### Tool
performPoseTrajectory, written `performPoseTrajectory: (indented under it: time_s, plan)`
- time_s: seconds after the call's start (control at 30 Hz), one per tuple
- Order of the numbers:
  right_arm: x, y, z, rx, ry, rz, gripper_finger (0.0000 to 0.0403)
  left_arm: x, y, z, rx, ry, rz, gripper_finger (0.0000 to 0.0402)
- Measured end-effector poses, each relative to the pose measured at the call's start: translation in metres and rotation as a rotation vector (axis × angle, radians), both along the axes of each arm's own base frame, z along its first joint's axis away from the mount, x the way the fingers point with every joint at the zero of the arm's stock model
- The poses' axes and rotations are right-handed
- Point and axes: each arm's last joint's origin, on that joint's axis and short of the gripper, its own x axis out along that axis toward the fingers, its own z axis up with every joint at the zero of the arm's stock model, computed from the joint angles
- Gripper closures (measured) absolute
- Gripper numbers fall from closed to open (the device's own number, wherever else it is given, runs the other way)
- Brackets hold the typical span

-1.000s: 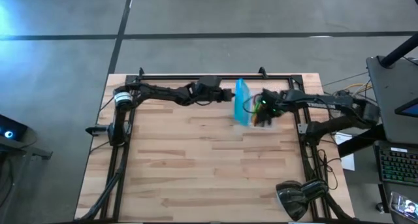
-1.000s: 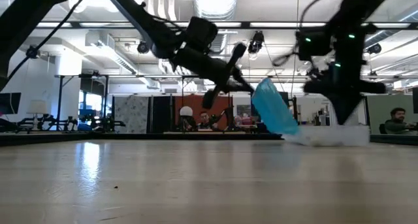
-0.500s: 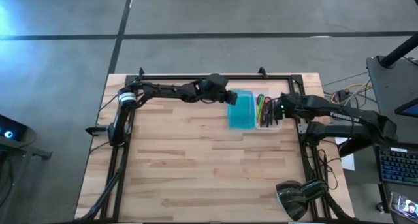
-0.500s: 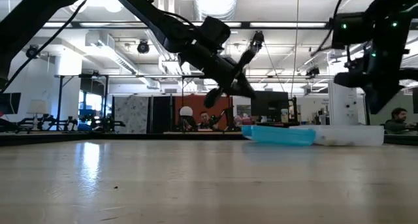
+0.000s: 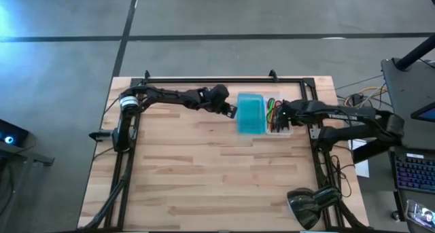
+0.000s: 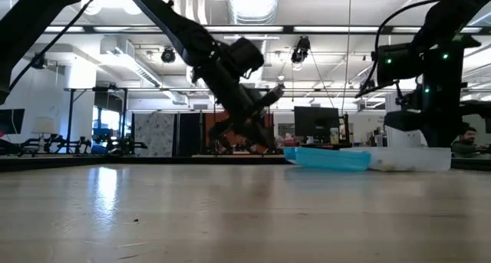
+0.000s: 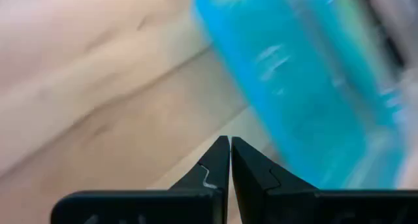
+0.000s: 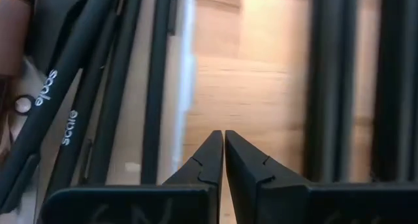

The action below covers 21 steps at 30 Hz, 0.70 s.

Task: Pick & place school supplies into a supply box
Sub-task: Close the pencil box

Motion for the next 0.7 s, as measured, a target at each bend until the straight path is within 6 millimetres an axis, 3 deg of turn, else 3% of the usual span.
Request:
performPoseTrajectory:
  time_s: [0.3, 0.7]
  plan:
    - [0.022, -0.010, -0.018, 0.052, -0.002, 0.070, 0.0394, -0.005, -0.004, -0.031, -0.067, -0.062, 0.061, 0.0401]
    - [0.036, -0.018, -0.016, 0.058, 0.015, 0.130, 0.0394, -0.001, -0.001, -0.029, -0.035, -0.112, 0.061, 0.0401]
